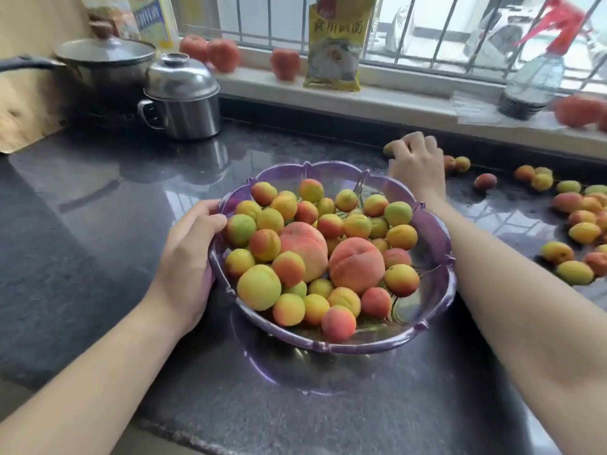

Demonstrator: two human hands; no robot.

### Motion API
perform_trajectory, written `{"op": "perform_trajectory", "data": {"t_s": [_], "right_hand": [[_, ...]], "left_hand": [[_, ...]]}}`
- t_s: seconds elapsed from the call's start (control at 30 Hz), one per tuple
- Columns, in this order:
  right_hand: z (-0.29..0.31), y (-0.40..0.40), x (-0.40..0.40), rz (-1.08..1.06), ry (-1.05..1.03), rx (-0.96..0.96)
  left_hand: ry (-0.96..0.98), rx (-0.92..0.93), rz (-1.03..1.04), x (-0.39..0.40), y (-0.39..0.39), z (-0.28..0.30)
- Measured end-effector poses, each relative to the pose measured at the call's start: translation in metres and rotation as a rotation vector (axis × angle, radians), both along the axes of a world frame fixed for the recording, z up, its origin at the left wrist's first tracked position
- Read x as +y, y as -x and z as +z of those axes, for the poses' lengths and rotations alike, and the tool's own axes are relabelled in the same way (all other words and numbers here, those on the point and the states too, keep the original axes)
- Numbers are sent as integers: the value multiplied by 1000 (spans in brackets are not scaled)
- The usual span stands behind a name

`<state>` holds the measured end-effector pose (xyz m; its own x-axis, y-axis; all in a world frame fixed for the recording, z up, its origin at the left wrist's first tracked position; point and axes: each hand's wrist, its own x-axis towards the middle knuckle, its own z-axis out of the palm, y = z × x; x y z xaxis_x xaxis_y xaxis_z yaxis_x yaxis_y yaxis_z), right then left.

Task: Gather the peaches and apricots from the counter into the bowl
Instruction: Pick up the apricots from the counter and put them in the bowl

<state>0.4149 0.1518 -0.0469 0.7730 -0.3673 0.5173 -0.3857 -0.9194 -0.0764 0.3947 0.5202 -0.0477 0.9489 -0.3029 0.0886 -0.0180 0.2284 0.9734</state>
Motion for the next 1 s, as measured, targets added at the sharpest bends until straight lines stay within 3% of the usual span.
{"op": "perform_trajectory", "data": {"t_s": [0.43,0.7,0.87,1.0], "right_hand": [[-4,-46,-26,-133,-6,180],[-1,-38,-21,12,-80,-36],[7,-8,-7,118,-347,-171],[30,41,7,159,-403,-266]], "left_hand": [[9,0,21,0,3,-1],[-3,11,21,0,2,0],[-38,1,2,1,4,4],[-40,8,18,2,3,2]]}}
